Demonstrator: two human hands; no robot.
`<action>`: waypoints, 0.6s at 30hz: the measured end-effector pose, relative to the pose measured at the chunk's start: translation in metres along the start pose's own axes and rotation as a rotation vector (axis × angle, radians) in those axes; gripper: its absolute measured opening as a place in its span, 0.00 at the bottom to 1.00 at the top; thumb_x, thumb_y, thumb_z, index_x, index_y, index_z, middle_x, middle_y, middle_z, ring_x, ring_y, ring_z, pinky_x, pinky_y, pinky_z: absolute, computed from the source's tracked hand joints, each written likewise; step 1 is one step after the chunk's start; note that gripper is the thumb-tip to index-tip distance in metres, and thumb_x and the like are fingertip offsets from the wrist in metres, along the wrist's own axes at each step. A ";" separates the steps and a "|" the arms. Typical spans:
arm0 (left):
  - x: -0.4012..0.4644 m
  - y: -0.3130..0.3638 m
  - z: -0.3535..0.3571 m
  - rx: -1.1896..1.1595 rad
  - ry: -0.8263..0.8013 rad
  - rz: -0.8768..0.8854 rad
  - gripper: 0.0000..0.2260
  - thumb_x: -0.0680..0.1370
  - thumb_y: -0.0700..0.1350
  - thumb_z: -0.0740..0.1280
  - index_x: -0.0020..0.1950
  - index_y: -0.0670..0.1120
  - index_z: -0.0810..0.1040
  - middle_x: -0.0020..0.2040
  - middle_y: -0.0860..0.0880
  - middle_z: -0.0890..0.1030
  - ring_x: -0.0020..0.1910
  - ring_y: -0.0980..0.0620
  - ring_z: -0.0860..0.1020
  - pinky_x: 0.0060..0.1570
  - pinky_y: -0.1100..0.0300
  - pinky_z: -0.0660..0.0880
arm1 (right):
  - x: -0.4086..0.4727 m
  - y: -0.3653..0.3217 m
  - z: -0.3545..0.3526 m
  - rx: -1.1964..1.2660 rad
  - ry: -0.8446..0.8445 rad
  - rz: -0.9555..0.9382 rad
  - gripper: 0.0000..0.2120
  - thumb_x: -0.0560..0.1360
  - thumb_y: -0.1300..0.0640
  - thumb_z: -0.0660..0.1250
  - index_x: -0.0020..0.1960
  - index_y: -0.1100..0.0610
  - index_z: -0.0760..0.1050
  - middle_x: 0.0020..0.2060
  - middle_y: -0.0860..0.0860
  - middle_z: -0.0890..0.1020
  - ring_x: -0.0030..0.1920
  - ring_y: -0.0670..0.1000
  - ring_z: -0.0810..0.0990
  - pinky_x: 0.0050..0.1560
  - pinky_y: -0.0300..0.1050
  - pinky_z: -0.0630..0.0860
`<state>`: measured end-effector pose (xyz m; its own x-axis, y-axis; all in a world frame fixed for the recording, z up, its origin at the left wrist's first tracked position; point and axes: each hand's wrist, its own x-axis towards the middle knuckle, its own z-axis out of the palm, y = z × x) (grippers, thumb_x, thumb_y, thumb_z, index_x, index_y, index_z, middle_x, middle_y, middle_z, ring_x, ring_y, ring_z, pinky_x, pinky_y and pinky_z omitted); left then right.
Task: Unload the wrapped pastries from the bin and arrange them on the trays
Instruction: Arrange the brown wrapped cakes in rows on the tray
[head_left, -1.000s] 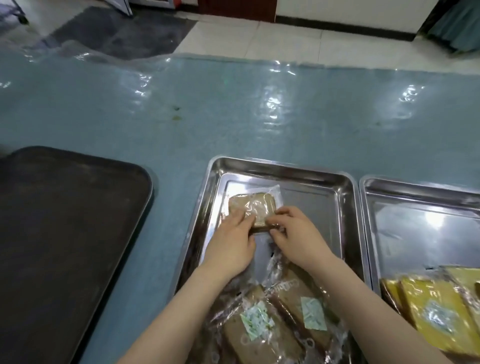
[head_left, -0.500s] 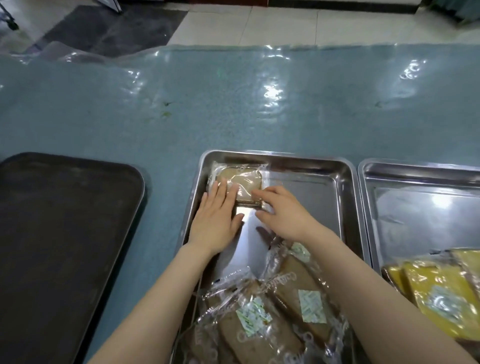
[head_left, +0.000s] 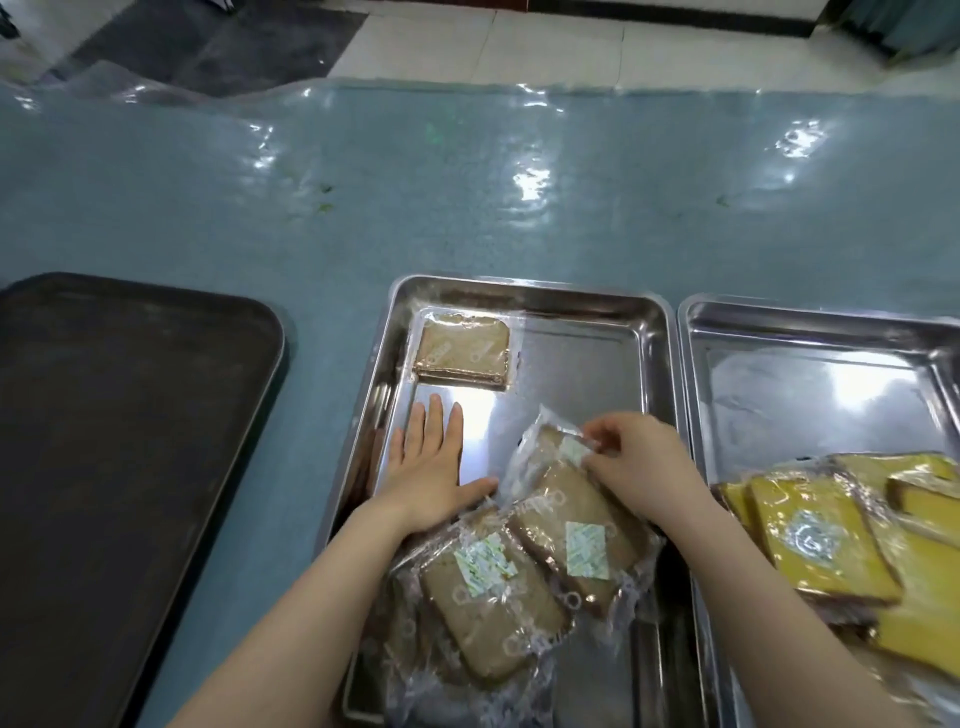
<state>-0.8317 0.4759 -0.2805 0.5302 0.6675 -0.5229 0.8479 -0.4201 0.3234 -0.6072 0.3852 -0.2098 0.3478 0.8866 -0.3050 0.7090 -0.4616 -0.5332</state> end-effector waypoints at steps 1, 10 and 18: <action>0.000 0.000 -0.001 0.001 -0.003 0.001 0.42 0.73 0.70 0.53 0.64 0.56 0.21 0.67 0.50 0.21 0.65 0.50 0.20 0.63 0.52 0.26 | 0.001 -0.002 -0.003 0.051 0.105 -0.018 0.10 0.70 0.59 0.71 0.51 0.52 0.80 0.44 0.46 0.80 0.47 0.49 0.79 0.49 0.45 0.75; -0.005 0.001 -0.007 -0.029 0.051 0.028 0.41 0.76 0.64 0.58 0.74 0.52 0.30 0.69 0.50 0.25 0.68 0.52 0.25 0.65 0.55 0.29 | 0.004 -0.015 -0.015 -0.136 0.216 -0.272 0.07 0.71 0.57 0.71 0.49 0.51 0.77 0.46 0.44 0.78 0.50 0.50 0.75 0.51 0.47 0.73; -0.001 -0.006 0.002 -0.037 0.116 0.045 0.40 0.77 0.62 0.58 0.74 0.54 0.31 0.69 0.52 0.25 0.67 0.54 0.25 0.64 0.57 0.28 | 0.001 0.011 0.027 -0.235 0.016 -0.211 0.20 0.76 0.46 0.63 0.66 0.49 0.68 0.69 0.47 0.69 0.68 0.53 0.68 0.68 0.56 0.65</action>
<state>-0.8373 0.4761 -0.2833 0.5624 0.7159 -0.4137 0.8219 -0.4291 0.3746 -0.6154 0.3799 -0.2370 0.1868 0.9631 -0.1936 0.8881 -0.2497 -0.3858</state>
